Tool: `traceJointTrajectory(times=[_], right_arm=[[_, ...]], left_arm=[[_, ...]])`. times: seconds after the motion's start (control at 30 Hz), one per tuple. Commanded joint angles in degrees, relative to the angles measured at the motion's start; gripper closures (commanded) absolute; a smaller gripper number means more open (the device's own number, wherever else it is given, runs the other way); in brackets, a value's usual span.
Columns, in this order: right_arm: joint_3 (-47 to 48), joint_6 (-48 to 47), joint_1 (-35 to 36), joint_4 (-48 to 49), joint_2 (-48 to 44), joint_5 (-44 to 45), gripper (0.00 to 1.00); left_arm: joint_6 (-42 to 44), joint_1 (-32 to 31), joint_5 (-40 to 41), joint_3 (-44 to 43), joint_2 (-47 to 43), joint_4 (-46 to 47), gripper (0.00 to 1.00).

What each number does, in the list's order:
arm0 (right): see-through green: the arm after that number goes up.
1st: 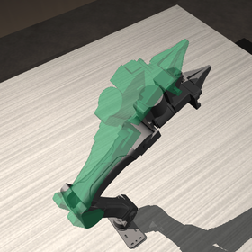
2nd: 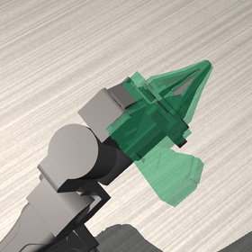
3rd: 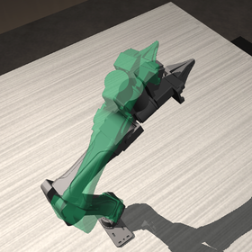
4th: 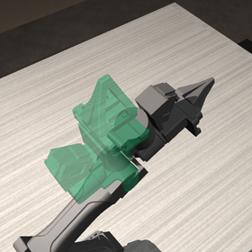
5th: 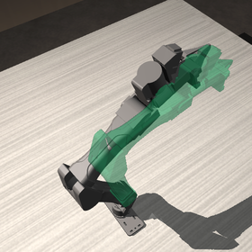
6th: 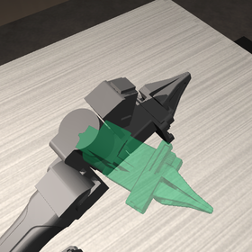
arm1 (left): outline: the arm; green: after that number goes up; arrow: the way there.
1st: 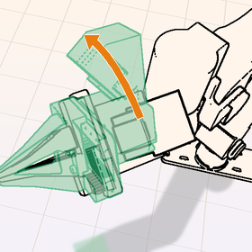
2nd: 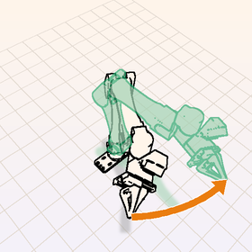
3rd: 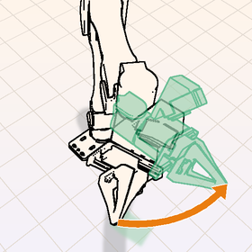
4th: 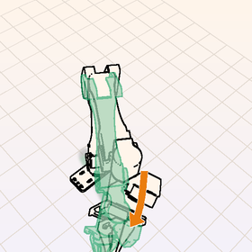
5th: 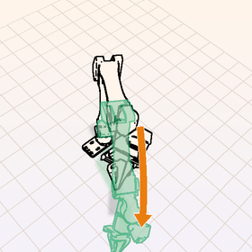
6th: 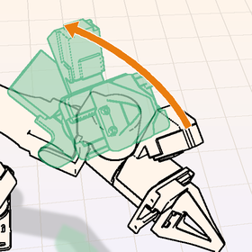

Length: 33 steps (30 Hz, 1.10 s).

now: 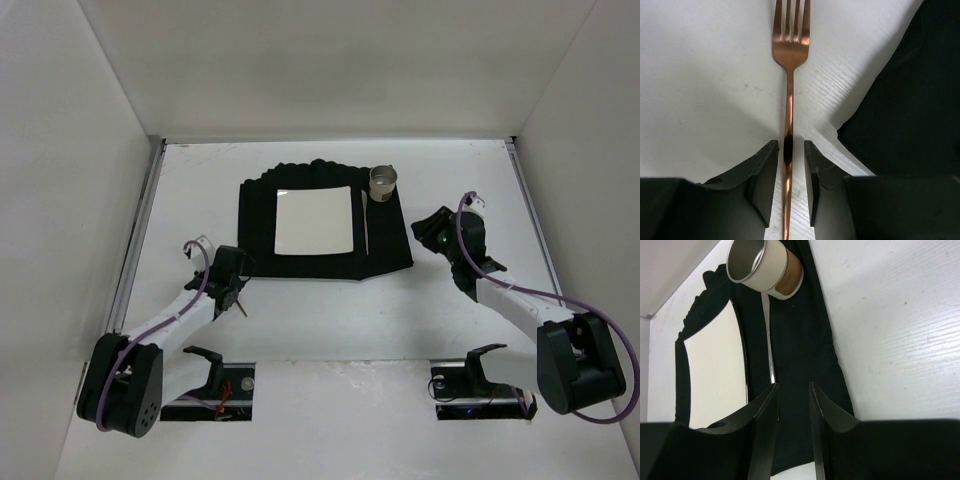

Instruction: Set the dinner table for one person

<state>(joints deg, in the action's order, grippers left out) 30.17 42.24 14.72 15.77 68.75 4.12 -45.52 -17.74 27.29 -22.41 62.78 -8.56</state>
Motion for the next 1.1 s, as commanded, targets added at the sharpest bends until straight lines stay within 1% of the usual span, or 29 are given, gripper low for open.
traceJointTrajectory(times=[0.0,0.03,0.13,0.2,0.27,0.37,0.4,0.47,0.53,0.6,0.67,0.77,0.87,0.93,1.07], right_arm=[[2.08,-0.58,0.61,3.04,0.59,0.89,0.64],[2.08,-0.58,0.61,3.04,0.33,0.89,0.64],[1.73,-0.4,0.61,3.3,0.15,0.89,0.64],[1.91,-0.49,0.61,2.95,0.33,0.89,0.64],[1.73,-0.58,0.61,2.86,-0.46,0.89,0.63],[1.47,-0.4,0.61,3.04,-0.72,0.89,0.63],[1.64,-0.4,0.61,2.86,-0.64,0.8,0.63],[1.64,-0.58,0.61,2.86,-0.99,0.89,0.63],[1.47,-0.4,0.61,3.21,-0.81,0.89,0.63],[1.64,-0.4,0.61,3.04,-0.11,0.8,0.63],[1.82,-0.58,0.61,2.86,-0.19,0.98,0.63],[1.56,-0.49,0.61,3.3,-0.29,1.07,0.63],[1.82,-0.67,0.61,2.95,0.16,1.07,0.63],[1.73,-0.67,0.61,3.21,-0.19,1.15,0.63],[1.82,-0.67,0.61,3.21,0.42,1.07,0.63]], left_arm=[[-1.15,0.47,-0.22,1.23,0.94,-0.15,0.75],[-1.41,0.56,-0.39,1.49,0.94,0.12,0.77],[-0.8,1.26,-1.53,0.88,1.03,0.3,0.89],[-0.36,1.26,-1.45,0.88,-1.6,-0.05,0.95],[0.34,1.26,-1.71,0.88,-5.54,-0.93,0.96],[3.75,-0.05,-0.84,-2.01,-12.31,-3.56,0.96],[5.34,-1.1,-0.22,-3.24,-13.9,-3.75,0.96],[7.88,-3.39,1.62,-5.96,-14.36,-3.22,0.96],[10.26,-5.94,2.86,-9.74,-11.12,-2.78,0.96],[13.16,-8.83,2.94,-14.3,-5.51,-1.29,0.96],[14.84,-10.95,3.38,-16.95,-1.02,2.12,0.95],[18.44,-10.43,1.98,-21.78,6.98,7.14,0.95],[21.51,-8.94,-1.26,-27.14,14.36,10.48,0.93],[23.97,-7.54,-5.03,-31.88,19.98,10.23,0.93],[27.66,-5.6,-8.48,-37.52,27.38,9.0,0.93]])
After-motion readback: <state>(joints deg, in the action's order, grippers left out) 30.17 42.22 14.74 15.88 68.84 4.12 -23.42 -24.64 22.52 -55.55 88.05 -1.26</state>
